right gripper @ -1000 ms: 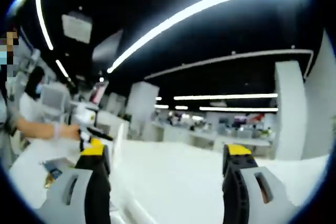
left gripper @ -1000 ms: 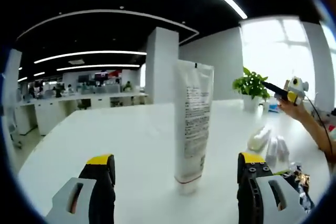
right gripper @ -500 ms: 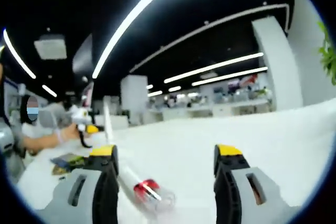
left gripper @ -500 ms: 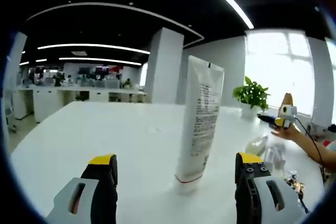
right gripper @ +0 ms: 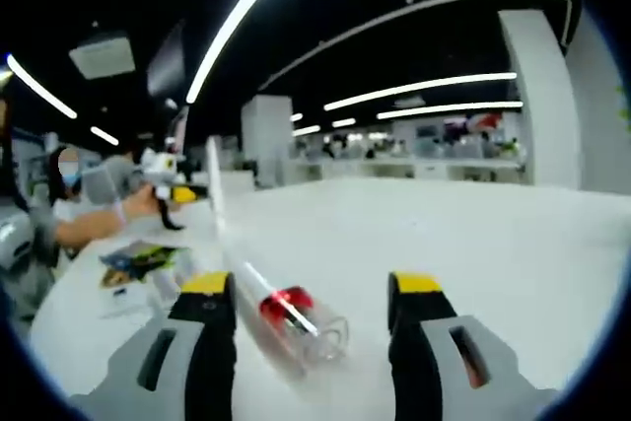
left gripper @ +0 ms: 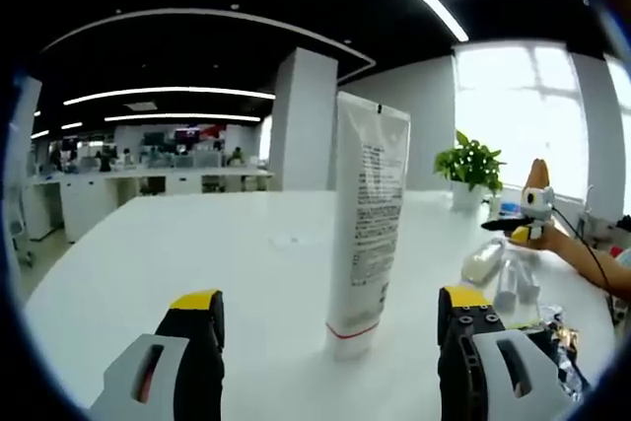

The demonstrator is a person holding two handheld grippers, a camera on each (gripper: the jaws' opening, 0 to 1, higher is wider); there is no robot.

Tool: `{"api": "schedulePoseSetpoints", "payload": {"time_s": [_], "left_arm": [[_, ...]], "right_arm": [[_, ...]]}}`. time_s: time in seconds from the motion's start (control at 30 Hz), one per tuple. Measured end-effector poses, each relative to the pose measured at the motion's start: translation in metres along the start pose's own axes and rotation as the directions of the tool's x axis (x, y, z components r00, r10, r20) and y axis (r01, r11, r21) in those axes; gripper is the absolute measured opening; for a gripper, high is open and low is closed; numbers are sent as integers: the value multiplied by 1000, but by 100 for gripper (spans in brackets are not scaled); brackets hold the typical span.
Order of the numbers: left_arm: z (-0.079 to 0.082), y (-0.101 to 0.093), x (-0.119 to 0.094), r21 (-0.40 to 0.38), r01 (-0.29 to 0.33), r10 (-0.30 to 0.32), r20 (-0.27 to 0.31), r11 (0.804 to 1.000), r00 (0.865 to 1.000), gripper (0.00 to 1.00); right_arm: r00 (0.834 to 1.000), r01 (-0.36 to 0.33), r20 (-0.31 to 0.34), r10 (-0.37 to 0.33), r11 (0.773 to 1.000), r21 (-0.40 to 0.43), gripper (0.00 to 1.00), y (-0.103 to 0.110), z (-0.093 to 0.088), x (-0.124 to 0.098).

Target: Arrange the skincare products in the storage area until every visible bottle or jar stands upright without overlapping.

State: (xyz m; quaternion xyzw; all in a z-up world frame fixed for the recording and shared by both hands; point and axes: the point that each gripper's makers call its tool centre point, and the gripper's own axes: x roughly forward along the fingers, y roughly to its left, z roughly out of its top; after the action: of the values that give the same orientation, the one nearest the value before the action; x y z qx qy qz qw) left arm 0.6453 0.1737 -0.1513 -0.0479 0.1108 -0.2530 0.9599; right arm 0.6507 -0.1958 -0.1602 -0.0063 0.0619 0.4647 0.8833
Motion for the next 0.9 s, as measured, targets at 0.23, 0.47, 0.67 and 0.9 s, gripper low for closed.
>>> {"api": "schedulePoseSetpoints", "payload": {"time_s": [0.23,0.47,0.67,0.9], "left_arm": [[0,-1,0,-35,20,-20,0,999,1000,89],[2,-1,1,-47,27,-27,7,999,1000,89],[3,2,1,-54,24,-24,8,998,1000,89],[4,2,2,-53,26,-25,13,998,1000,89]], "right_arm": [[999,8,-50,-8,1000,4,59,-2,-13,2],[998,16,-65,-16,1000,2,57,3,-17,5],[991,21,-134,-25,999,-27,56,2,-29,8],[985,9,-173,-12,1000,-20,47,-1,-34,10]]}}
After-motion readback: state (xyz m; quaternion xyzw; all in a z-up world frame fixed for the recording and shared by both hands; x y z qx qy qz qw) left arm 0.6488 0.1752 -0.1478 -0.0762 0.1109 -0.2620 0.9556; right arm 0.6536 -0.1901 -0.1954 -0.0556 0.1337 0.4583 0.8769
